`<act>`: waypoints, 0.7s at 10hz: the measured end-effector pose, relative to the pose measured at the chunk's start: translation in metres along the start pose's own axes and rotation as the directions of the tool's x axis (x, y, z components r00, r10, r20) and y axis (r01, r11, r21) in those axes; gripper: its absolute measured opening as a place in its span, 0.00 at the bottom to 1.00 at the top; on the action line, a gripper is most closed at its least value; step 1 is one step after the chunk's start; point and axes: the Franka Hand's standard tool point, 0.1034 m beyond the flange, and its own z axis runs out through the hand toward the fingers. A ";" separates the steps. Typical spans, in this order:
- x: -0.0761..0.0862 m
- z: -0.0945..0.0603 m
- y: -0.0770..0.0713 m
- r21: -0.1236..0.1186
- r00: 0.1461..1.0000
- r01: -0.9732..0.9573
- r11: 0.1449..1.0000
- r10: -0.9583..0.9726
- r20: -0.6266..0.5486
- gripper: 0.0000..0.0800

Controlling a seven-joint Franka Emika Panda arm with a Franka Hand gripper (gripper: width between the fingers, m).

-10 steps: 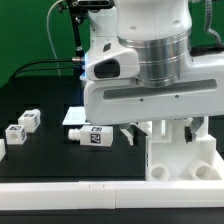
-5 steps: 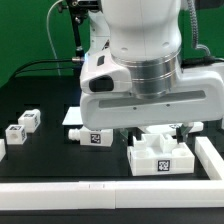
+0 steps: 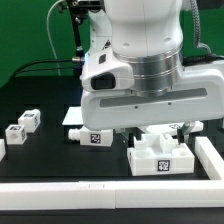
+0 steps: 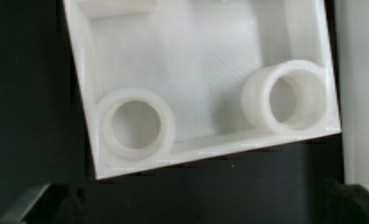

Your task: Assemble chair

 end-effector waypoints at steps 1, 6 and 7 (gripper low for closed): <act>-0.011 0.007 0.008 0.000 1.000 -0.019 1.000 0.019 -0.012 0.81; -0.033 0.049 0.029 -0.034 0.996 -0.017 0.999 0.014 -0.083 0.81; -0.033 0.053 0.030 -0.035 0.997 -0.016 0.999 0.013 -0.080 0.81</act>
Offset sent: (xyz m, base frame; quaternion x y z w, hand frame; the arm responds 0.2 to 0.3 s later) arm -0.0428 -0.0100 -0.0315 -0.0377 0.0547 0.0001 0.9978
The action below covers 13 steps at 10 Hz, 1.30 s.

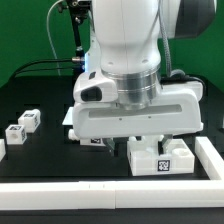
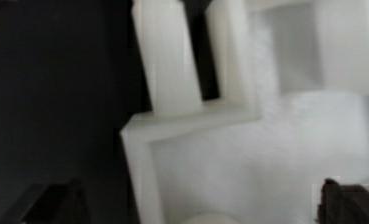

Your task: Assemble chair

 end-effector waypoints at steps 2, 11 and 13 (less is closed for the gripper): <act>0.002 0.001 0.000 -0.001 1.000 0.001 1.000 -0.001 -0.004 0.78; 0.034 -0.008 -0.003 0.014 1.000 0.028 1.000 -0.028 0.006 0.03; 0.049 -0.008 -0.005 0.020 0.994 0.104 0.994 -0.104 0.008 0.03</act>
Offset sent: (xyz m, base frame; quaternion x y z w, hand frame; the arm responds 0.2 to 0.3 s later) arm 0.0000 0.0000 0.0000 0.0000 0.0000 0.0000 1.0000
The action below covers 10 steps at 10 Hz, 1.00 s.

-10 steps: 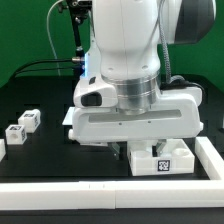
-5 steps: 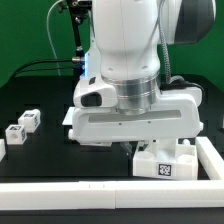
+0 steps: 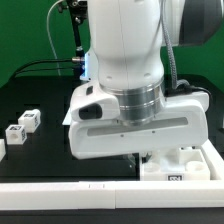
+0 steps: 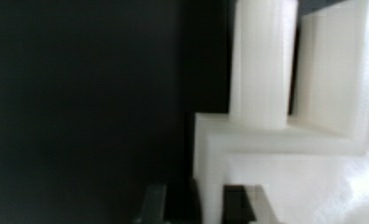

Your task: Assemble chair

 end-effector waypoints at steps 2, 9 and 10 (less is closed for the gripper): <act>0.000 0.000 0.000 -0.001 1.000 -0.002 1.000 0.002 -0.002 0.03; 0.015 -0.002 -0.008 -0.016 1.000 0.003 1.000 -0.003 -0.014 0.03; 0.015 -0.002 -0.009 -0.054 1.000 -0.008 0.998 0.008 -0.009 0.03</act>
Offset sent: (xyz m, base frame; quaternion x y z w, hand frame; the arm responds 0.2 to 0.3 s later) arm 0.0000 0.0000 0.0000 0.0000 0.0000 0.0000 1.0000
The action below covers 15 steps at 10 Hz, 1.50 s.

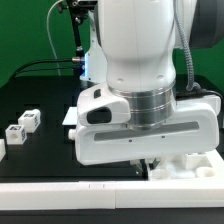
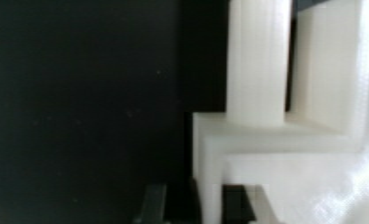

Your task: Assemble chair

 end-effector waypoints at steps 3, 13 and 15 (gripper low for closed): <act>0.000 0.000 0.000 -0.006 1.000 0.000 1.000 0.000 0.001 0.13; -0.044 -0.065 -0.040 0.019 0.999 -0.036 0.999 0.036 -0.010 0.81; -0.056 -0.059 -0.064 0.025 0.994 -0.112 0.993 0.112 -0.013 0.81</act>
Offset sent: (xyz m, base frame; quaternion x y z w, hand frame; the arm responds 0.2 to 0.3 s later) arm 0.0000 0.0000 0.0000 0.0000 0.0000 0.0000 1.0000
